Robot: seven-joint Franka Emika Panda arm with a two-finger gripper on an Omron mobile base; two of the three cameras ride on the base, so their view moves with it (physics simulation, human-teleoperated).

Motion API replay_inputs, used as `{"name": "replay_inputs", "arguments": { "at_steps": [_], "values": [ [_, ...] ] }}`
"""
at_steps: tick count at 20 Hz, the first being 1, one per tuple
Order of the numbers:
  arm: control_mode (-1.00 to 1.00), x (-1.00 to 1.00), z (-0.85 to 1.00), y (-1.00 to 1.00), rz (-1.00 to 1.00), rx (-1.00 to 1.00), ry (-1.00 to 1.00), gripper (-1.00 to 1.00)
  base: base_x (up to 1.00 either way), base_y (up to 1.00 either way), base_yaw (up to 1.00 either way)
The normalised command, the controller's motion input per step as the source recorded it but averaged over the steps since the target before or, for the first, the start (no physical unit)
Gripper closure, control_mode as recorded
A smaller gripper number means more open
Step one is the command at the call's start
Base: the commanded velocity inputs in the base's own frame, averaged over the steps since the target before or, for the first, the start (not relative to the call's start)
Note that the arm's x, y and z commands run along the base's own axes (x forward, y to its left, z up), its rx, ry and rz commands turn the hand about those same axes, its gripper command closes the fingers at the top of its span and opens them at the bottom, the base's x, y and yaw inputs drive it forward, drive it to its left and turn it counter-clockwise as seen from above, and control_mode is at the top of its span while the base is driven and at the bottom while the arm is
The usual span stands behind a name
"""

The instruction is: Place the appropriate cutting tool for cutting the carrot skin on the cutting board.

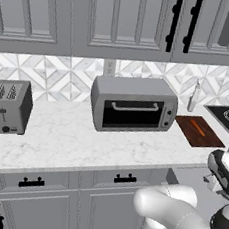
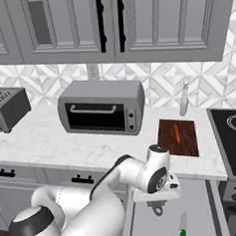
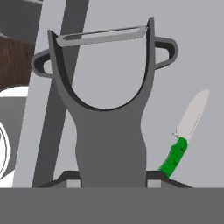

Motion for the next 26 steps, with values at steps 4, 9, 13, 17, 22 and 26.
{"name": "replay_inputs", "arguments": {
  "at_steps": [4, 9, 13, 17, 22, 26],
  "values": [
    [-1.0, 0.06, 0.88, 0.03, 0.0, 0.0, -0.07, 1.0, 0.0, 0.0, 0.0],
    [-1.0, 0.08, 0.83, 0.1, 0.0, 0.0, -0.09, 1.0, 0.0, 0.0, 0.0],
    [-1.0, 0.36, 0.65, 0.01, 0.0, 0.0, -0.01, 1.0, 0.0, 0.0, 0.0],
    [-1.0, 0.78, 0.37, 0.0, 0.01, 0.04, -0.01, 1.0, 0.0, 0.0, 0.0],
    [-1.0, 0.89, 0.08, 0.0, 0.03, 0.06, 0.0, 1.0, 0.0, 0.0, 0.0],
    [-1.0, 0.86, 0.0, -0.09, 0.02, 0.08, 0.0, 1.0, 0.0, 0.0, 0.0]
  ]
}}
